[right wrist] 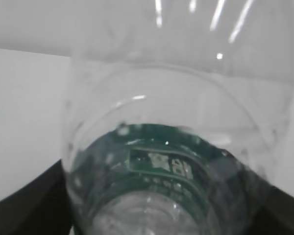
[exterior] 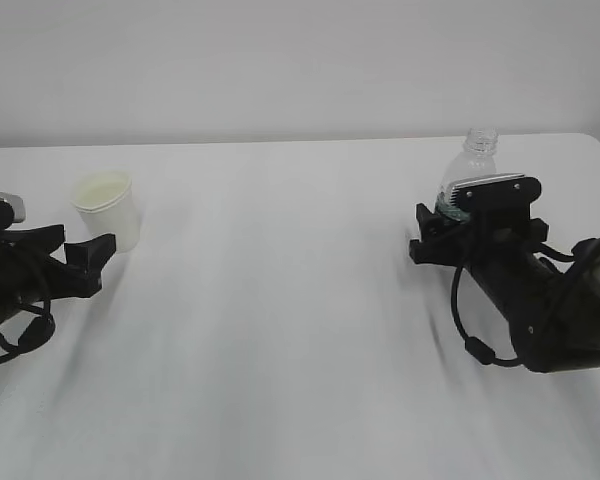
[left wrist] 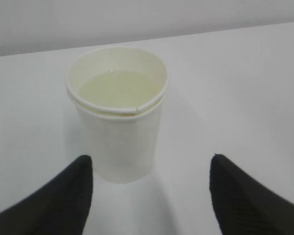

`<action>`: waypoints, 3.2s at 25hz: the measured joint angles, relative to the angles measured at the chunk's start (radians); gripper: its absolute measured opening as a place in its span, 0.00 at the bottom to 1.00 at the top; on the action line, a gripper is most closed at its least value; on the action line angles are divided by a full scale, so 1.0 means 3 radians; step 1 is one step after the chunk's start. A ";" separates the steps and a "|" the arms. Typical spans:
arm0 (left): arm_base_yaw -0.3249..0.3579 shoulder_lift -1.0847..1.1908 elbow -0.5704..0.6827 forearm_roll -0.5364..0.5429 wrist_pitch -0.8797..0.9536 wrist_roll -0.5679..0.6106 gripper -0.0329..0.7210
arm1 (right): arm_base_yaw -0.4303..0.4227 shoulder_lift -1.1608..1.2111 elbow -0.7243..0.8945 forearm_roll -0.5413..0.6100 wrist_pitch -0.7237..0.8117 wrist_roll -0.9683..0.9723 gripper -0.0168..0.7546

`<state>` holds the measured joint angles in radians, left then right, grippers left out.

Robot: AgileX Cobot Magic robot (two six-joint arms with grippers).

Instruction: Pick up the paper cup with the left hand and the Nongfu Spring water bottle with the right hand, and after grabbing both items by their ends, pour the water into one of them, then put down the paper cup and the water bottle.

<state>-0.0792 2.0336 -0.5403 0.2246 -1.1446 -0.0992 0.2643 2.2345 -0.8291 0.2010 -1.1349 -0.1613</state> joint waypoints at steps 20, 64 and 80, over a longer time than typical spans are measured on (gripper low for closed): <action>0.0000 0.0000 0.0000 0.0000 0.0000 0.0054 0.75 | 0.0000 -0.0407 0.0546 0.0098 -0.0022 0.0000 0.82; 0.0000 -0.2078 0.0648 -0.0554 0.0778 0.0238 0.75 | 0.0000 -0.1944 0.1129 -0.0023 0.0974 -0.0025 0.80; 0.0000 -0.3327 0.0673 -0.0681 0.1786 0.0238 0.75 | 0.0000 -0.2594 0.1136 -0.0023 0.1518 -0.0235 0.79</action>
<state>-0.0792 1.0355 -0.3383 0.0202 -0.6089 -0.0278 0.2643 1.4564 -0.4882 0.1940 -0.6795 -0.2318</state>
